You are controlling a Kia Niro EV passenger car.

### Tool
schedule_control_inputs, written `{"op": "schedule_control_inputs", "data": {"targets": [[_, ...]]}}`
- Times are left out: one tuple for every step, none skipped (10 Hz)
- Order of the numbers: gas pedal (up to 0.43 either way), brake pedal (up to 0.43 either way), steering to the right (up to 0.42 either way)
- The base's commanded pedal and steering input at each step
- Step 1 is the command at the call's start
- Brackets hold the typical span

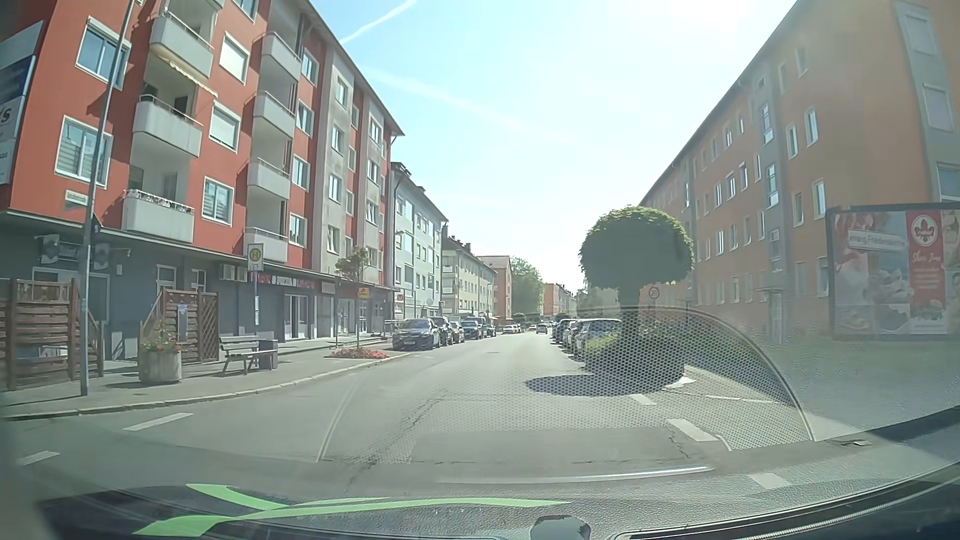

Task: Follow the waypoints while adhering to traffic rules and regulations

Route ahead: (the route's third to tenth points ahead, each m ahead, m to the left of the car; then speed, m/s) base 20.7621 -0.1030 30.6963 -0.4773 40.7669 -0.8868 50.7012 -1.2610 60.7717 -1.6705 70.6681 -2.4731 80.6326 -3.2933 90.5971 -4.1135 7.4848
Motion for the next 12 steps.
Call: {"op": "schedule_control_inputs", "data": {"targets": [[0.087,0.0,0.004],[0.087,0.0,0.004],[0.087,0.0,0.004],[0.087,0.0,0.004],[0.079,0.0,0.004],[0.079,0.0,0.004],[0.079,0.0,0.004],[0.079,0.0,0.004],[0.079,0.0,0.004],[0.079,0.0,0.003],[0.079,0.0,0.003],[0.079,0.0,0.003]]}}
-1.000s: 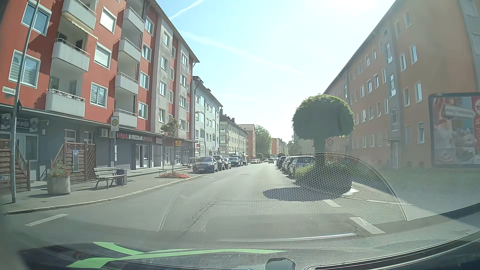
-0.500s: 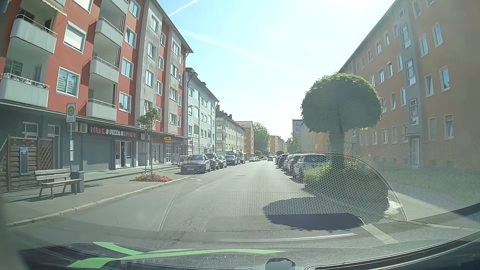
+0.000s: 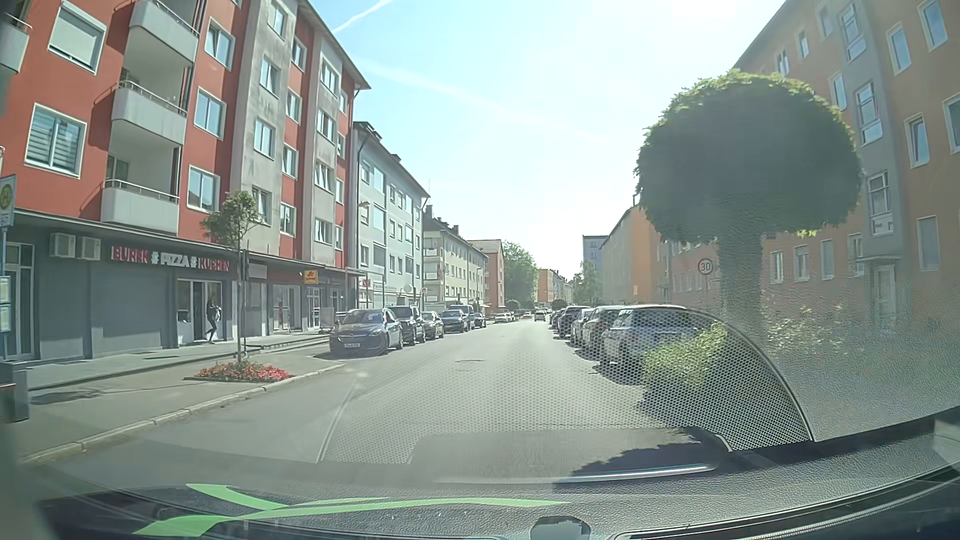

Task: Follow the waypoints while adhering to traffic rules and regulations

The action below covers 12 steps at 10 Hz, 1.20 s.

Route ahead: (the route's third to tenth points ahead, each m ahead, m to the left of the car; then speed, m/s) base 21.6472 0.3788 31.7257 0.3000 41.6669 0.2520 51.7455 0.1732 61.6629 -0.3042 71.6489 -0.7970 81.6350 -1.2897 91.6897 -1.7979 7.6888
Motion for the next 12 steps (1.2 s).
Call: {"op": "schedule_control_inputs", "data": {"targets": [[0.079,0.0,0.003],[0.079,0.0,0.002],[0.067,0.0,0.002],[0.067,0.0,0.002],[0.067,0.0,0.002],[0.067,0.0,0.002],[0.047,0.0,0.002],[0.047,0.0,0.002],[0.047,0.0,0.002],[0.047,0.0,0.002],[0.047,0.0,0.002],[0.047,0.0,0.002]]}}
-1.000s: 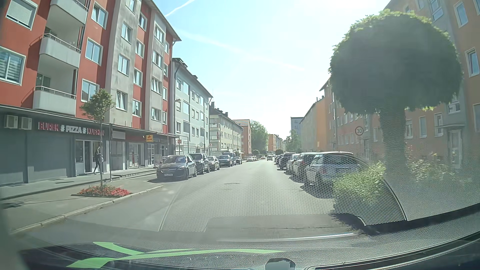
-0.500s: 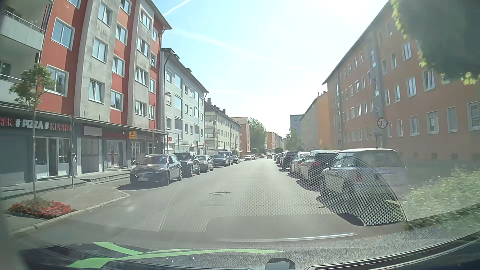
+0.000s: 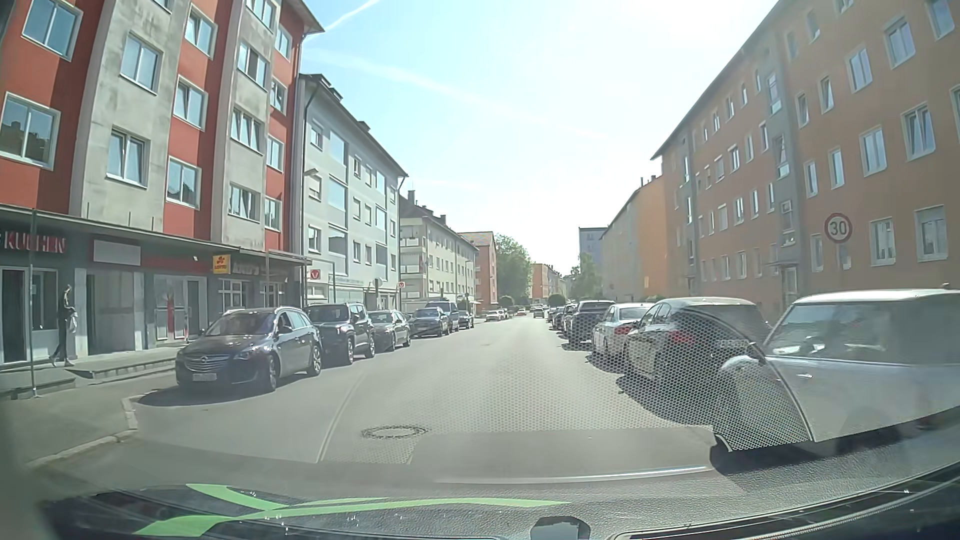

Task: Follow the waypoints while adhering to traffic rules and regulations

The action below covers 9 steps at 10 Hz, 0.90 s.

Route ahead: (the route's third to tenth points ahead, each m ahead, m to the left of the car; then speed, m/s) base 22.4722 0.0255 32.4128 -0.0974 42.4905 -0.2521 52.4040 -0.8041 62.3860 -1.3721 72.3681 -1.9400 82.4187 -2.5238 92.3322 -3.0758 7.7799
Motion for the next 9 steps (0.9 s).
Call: {"op": "schedule_control_inputs", "data": {"targets": [[0.047,0.0,0.002],[0.047,0.0,0.002],[0.047,0.0,0.001],[0.047,0.0,0.002],[0.059,0.0,0.001],[0.059,0.0,0.001],[0.059,0.0,0.001],[0.059,0.0,0.001],[0.059,0.0,0.001]]}}
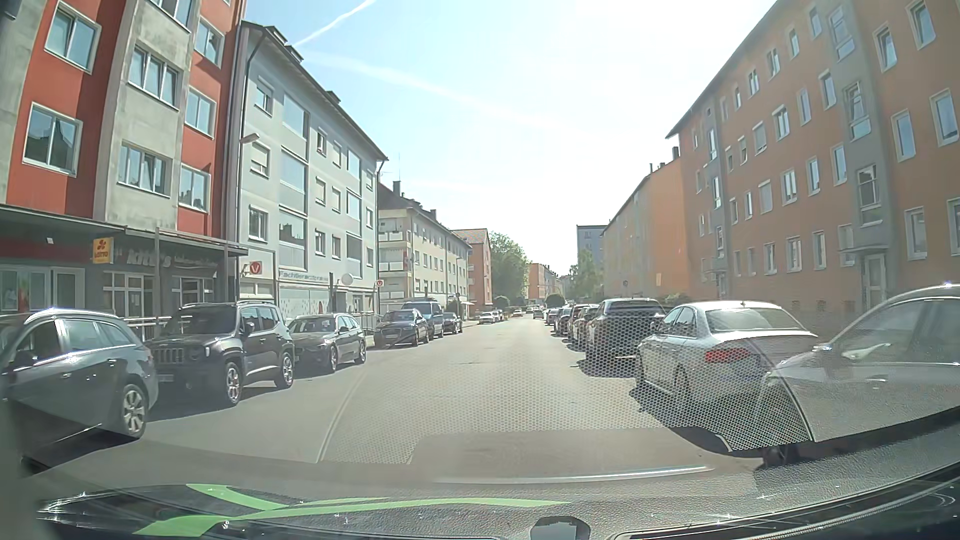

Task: Follow the waypoints while adhering to traffic rules and regulations

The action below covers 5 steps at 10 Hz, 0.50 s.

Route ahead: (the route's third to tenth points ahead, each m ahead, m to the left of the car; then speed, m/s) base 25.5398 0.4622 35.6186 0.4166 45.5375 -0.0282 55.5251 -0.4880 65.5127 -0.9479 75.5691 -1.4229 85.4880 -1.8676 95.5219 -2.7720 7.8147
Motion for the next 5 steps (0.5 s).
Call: {"op": "schedule_control_inputs", "data": {"targets": [[0.067,0.0,0.001],[0.067,0.0,0.001],[0.067,0.0,0.001],[0.067,0.0,0.001],[0.067,0.0,0.001]]}}
